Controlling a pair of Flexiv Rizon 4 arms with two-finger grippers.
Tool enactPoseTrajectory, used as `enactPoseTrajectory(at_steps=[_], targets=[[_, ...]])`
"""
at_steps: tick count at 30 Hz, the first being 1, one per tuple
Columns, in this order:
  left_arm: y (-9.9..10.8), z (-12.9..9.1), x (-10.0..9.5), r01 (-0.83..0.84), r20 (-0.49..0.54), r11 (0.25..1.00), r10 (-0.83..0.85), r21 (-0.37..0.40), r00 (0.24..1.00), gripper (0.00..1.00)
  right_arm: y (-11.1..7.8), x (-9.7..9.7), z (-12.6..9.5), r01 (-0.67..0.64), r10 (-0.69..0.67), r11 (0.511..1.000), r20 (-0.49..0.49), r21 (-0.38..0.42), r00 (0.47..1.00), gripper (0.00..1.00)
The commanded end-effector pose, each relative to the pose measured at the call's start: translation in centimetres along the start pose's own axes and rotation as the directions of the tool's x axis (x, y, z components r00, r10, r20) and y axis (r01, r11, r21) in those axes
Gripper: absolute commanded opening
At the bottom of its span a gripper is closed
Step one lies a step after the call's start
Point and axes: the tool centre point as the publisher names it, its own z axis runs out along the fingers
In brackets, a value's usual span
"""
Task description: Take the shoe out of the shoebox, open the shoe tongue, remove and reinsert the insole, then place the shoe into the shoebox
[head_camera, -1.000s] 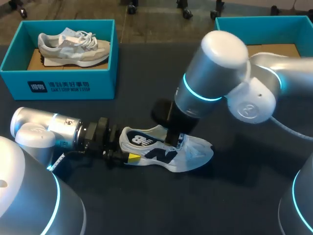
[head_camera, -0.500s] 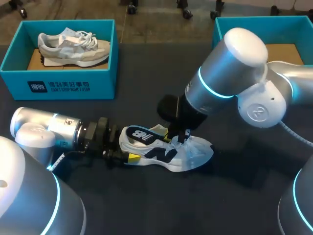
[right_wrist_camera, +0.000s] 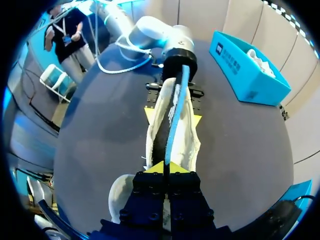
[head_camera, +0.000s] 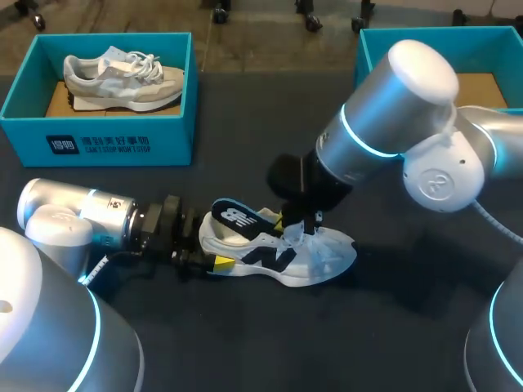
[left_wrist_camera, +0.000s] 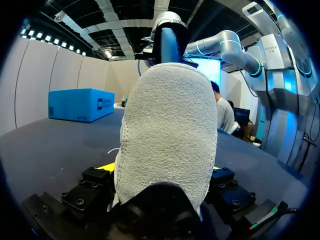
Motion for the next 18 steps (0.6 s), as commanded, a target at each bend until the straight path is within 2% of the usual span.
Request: enactPoseTrajectory(at_steps=[1,7,18], targets=[[0.9,0.4,-0.3,0.000,0.001,1.000,0.000,0.002,1.000,0.00,0.1,0.1,-0.4,0.013,-0.013,1.000,-0.004,-0.007,1.000,0.00],[0.9,0.4,-0.3,0.000,0.001,1.000,0.000,0.002,1.000,0.00,1.4,0.0,-0.4,0.079,-0.077,0.996,-0.056,0.051,0.996,0.00],[0.9,0.4,-0.3,0.000,0.001,1.000,0.000,0.002,1.000,0.00,3.7,-0.6,0.3,0.124,-0.109,0.982,-0.109,0.140,0.988,0.00]])
